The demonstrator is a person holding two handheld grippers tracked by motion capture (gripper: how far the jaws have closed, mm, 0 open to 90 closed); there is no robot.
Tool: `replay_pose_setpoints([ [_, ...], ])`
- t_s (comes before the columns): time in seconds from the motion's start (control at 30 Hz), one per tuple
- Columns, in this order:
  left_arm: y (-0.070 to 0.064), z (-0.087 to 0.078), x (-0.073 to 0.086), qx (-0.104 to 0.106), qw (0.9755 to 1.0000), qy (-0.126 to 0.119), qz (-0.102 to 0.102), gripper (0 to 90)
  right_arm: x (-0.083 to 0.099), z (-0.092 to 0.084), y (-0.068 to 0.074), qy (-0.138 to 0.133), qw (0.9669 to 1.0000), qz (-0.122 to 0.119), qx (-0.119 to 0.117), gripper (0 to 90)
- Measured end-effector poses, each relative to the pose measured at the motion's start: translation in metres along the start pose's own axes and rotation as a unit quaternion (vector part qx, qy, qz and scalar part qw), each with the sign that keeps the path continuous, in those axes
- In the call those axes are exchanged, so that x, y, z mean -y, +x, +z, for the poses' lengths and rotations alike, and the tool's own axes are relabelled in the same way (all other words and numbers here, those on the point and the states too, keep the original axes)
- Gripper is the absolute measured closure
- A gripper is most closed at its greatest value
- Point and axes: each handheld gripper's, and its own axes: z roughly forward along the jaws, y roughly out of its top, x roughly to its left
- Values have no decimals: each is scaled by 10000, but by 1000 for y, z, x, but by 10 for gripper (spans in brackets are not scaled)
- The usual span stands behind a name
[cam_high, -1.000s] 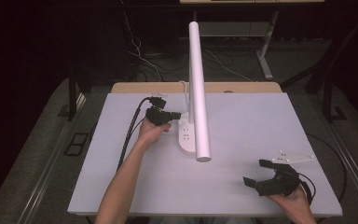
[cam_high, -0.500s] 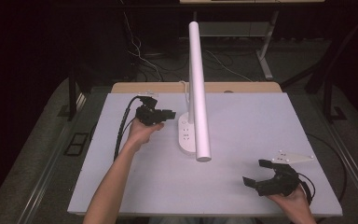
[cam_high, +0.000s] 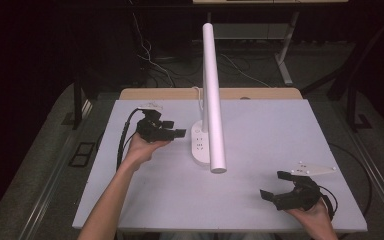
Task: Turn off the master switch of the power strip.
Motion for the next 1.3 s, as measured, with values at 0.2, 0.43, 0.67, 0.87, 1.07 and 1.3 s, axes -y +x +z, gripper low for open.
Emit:
replay_pose_setpoints([
  [0.2, -5, -16, 14, 139, 9998, -121, -40, 150, -1, 1, 2, 1, 10000, -14, -22, 2],
  [0.43, -12, -28, 32, 35, 9996, -260, -110, 16, -1, 1, 3, 12, 10000, -4, -38, 2],
  [0.67, -21, -40, 49, 25, 9992, -401, -10, 0, -1, 0, 4, -3, 10000, -13, -32, 2],
  [0.87, -29, -49, 67, 57, 9984, -559, 8, 0, -1, 1, 4, -6, 10000, -42, -28, 2],
  [1.07, -39, -54, 87, -53, 9989, -451, 132, 0, -1, 0, 5, -3, 10000, -35, -30, 2],
  [1.3, -48, -59, 107, -7, 9990, -437, 122, 0, -1, 1, 5, 6, 10000, -35, -29, 2],
])
